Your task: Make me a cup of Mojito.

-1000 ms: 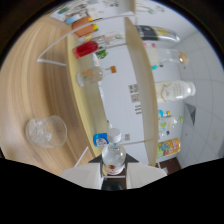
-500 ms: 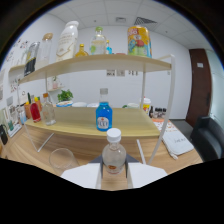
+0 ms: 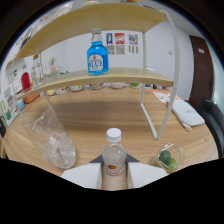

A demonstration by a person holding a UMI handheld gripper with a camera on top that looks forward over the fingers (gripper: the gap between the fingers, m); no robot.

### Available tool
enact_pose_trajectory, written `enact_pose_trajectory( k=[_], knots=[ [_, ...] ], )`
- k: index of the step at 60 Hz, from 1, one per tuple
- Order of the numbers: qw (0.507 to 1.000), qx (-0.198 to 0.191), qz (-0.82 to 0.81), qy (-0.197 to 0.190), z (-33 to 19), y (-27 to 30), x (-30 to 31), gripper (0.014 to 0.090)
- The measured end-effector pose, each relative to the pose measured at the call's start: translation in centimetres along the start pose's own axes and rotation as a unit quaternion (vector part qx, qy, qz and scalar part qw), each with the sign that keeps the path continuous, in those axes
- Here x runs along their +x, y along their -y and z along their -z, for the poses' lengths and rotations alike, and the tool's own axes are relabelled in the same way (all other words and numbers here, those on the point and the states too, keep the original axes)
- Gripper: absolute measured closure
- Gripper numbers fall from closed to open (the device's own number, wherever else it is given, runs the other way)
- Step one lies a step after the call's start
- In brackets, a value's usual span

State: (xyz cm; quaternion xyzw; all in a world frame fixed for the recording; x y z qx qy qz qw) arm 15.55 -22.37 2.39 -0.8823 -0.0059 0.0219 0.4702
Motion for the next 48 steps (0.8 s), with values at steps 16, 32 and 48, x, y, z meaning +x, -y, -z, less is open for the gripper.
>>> enact_pose_trajectory(
  k=[16, 32, 48],
  knots=[
    [1.0, -0.014, 0.003, -0.017, -0.3, -0.6, 0.5, 0.0697],
    [0.999, -0.026, -0.017, -0.024, 0.5, -1.1, 0.8, 0.05],
    [0.998, -0.006, -0.047, -0.047, 7.8, 2.9, 0.0, 0.0193]
  ],
)
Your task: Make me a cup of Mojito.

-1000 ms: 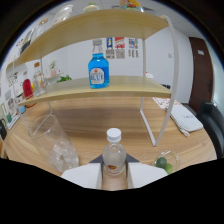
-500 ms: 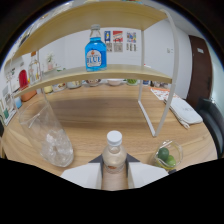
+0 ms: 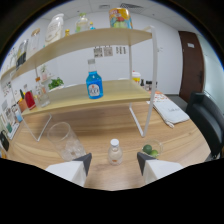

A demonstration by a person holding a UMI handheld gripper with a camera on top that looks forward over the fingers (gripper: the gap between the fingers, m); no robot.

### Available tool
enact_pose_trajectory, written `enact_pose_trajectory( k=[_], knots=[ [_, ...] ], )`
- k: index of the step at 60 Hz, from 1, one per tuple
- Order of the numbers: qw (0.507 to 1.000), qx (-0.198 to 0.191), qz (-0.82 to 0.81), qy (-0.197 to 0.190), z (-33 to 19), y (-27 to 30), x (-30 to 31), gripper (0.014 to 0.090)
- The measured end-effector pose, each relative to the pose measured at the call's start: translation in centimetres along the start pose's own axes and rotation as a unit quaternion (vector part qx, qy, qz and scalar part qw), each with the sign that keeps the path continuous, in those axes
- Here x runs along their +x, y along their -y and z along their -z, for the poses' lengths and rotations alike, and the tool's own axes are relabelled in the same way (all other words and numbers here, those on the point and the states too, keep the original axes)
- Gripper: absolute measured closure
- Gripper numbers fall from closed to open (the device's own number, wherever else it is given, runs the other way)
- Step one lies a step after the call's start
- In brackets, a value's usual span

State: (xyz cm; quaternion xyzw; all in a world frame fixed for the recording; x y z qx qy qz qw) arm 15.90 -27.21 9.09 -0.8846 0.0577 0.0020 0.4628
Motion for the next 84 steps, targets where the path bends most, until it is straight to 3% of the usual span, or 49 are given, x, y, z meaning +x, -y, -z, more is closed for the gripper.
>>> enact_pose_trajectory(
  k=[11, 16, 32, 55, 71, 79, 80, 81, 84],
  knots=[
    [0.999, 0.038, 0.004, -0.011, 5.9, 3.5, -2.7, 0.0194],
    [0.999, 0.05, 0.014, 0.004, 7.6, 4.1, -5.2, 0.0196],
    [0.998, 0.04, 0.028, 0.049, 9.7, 2.0, -11.8, 0.0187],
    [0.996, 0.04, 0.055, 0.061, 10.3, 3.2, -15.4, 0.0194],
    [0.994, 0.07, 0.058, 0.056, 13.8, 11.7, -21.7, 0.0193],
    [0.989, 0.117, 0.044, 0.08, 14.9, 18.5, -27.1, 0.0193],
    [0.988, 0.124, 0.042, 0.083, 14.9, 19.3, -27.8, 0.0247],
    [0.987, 0.131, 0.04, 0.085, 14.8, 20.1, -28.2, 0.0193],
    [0.984, 0.152, 0.04, 0.087, 14.7, 22.5, -29.9, 0.0192]
  ],
)
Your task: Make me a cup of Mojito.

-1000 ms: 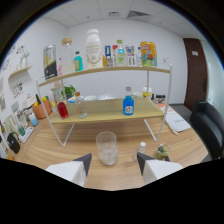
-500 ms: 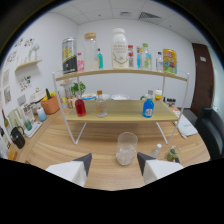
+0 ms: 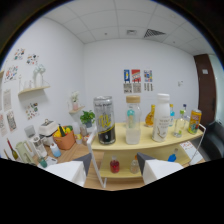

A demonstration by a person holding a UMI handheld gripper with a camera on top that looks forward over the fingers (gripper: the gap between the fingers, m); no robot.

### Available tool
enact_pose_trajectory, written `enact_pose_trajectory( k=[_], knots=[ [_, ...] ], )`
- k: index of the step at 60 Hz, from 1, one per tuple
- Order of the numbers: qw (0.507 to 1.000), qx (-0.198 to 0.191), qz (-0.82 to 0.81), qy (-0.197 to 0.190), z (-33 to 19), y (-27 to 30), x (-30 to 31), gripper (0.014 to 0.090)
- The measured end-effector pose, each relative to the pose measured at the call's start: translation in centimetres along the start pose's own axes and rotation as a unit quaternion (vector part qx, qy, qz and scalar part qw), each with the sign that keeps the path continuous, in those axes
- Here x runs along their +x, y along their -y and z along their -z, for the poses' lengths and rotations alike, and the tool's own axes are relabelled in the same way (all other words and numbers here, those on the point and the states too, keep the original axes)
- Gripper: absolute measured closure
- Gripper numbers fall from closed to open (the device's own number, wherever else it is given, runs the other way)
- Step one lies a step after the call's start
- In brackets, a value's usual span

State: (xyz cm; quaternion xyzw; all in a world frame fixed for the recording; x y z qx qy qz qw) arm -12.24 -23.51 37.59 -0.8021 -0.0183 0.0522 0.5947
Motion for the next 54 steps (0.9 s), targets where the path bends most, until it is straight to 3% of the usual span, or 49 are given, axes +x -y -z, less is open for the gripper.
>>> enact_pose_trajectory(
  k=[12, 13, 14, 15, 16, 27, 38, 44, 54],
  knots=[
    [0.999, 0.043, 0.002, -0.009, -5.1, 5.4, -2.9, 0.0189],
    [0.999, 0.044, 0.001, -0.011, -5.6, 5.6, -2.9, 0.0236],
    [0.999, 0.044, 0.001, -0.013, -6.0, 5.8, -3.0, 0.019],
    [0.999, 0.044, -0.001, -0.015, -6.5, 6.0, -3.0, 0.0234],
    [0.999, 0.043, -0.002, -0.017, -6.9, 6.1, -3.0, 0.0191],
    [0.998, 0.038, -0.011, -0.041, -10.9, 7.0, -2.1, 0.0194],
    [0.999, 0.031, -0.007, -0.044, -13.1, 6.6, -2.0, 0.032],
    [0.998, 0.043, 0.004, -0.055, -13.3, 7.0, -1.8, 0.0496],
    [0.997, 0.048, 0.008, -0.058, -13.3, 7.1, -1.8, 0.0513]
  ],
)
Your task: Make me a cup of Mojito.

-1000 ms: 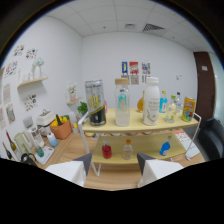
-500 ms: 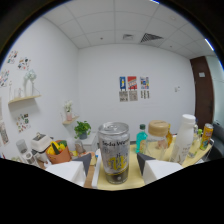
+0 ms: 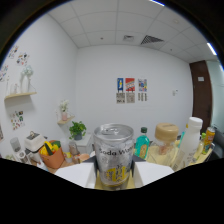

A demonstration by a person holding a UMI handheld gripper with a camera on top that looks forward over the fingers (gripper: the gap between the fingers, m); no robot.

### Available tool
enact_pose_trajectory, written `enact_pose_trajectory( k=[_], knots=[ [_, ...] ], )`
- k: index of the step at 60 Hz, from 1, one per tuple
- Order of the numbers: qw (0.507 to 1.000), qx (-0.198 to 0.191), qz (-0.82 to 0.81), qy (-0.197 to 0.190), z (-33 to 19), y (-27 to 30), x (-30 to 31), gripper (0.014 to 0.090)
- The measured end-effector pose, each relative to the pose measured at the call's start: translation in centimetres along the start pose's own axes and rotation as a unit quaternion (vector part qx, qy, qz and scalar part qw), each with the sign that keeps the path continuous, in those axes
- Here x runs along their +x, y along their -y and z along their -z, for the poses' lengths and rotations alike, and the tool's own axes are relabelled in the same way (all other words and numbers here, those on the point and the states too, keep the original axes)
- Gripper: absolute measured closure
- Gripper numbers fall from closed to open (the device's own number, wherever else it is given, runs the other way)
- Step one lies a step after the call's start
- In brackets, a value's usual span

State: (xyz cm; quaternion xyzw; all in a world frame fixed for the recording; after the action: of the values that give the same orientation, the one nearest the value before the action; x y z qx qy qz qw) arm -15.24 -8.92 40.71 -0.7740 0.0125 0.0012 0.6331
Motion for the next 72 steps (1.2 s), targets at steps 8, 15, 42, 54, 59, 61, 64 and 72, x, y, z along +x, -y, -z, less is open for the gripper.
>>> enact_pose_trajectory(
  k=[8, 15, 42, 54, 59, 61, 64, 72],
  knots=[
    [1.0, 0.001, 0.005, 0.012, -0.1, 0.0, 0.0, 0.0527],
    [1.0, 0.005, 0.008, 0.016, 0.4, 0.2, 0.0, 0.0532],
    [0.999, 0.029, 0.007, 0.024, 12.2, -2.6, 3.3, 0.053],
    [0.999, -0.042, -0.002, 0.001, 12.5, -13.8, 7.7, 0.0533],
    [0.997, -0.073, -0.02, -0.004, 12.1, -18.5, 9.1, 0.053],
    [0.997, -0.08, -0.021, -0.004, 11.9, -20.0, 9.6, 0.0529],
    [0.996, -0.085, -0.026, -0.006, 11.7, -21.7, 10.2, 0.053],
    [0.996, -0.082, -0.027, 0.006, 10.7, -24.2, 10.7, 0.053]
  ],
)
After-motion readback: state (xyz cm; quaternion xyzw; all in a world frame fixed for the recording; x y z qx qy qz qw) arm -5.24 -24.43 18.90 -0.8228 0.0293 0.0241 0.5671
